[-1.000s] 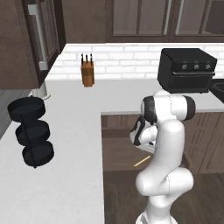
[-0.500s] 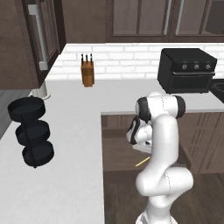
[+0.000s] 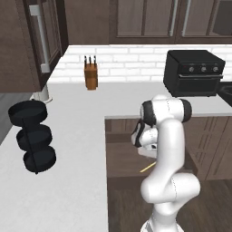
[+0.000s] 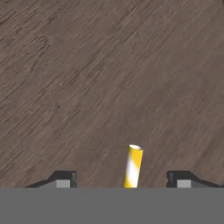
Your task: Take a straw from the drawer in front and place it inside the glass cup on the dining counter.
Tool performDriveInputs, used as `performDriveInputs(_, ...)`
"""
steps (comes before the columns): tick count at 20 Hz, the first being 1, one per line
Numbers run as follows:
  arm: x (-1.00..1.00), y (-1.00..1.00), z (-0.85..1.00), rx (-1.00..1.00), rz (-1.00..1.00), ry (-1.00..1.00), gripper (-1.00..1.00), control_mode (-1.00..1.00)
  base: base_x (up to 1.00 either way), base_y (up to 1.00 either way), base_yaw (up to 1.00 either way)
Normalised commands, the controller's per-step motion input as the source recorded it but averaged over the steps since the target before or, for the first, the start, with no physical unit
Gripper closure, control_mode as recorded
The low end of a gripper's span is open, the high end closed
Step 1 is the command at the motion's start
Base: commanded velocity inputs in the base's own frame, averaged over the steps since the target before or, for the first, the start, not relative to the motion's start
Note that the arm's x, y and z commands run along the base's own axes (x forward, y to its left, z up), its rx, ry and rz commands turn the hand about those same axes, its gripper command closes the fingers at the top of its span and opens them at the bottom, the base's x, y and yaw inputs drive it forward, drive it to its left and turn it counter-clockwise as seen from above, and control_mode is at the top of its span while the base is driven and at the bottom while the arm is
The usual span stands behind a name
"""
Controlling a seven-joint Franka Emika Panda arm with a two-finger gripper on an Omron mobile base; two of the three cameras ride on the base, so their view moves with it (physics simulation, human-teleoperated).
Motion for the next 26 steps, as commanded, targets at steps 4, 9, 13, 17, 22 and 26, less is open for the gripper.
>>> performDriveInputs(4, -0.58, -0.26, 0.0, 0.05, 0.0, -0.06, -1.0, -1.0, 0.0, 0.0, 0.0)
performDriveInputs(9, -0.08, -0.06, -0.11, 0.1, 0.0, -0.1, -1.0, -1.0, 0.0, 0.0, 0.0)
performDriveInputs(13, 0.06, 0.0, -0.09, 0.07, 0.02, -0.13, -1.0, -1.0, 0.0, 0.0, 0.0)
performDriveInputs(17, 0.23, 0.0, 0.0, 0.05, 0.01, -0.08, -1.0, -1.0, 0.0, 0.0, 0.0)
performDriveInputs(22, 0.24, 0.0, -0.03, 0.02, 0.0, 0.0, -1.0, -1.0, 0.0, 0.0, 0.0)
performDriveInputs(26, 0.23, 0.06, -0.06, 0.0, 0.0, 0.0, -1.0, -1.0, 0.0, 0.0, 0.0)
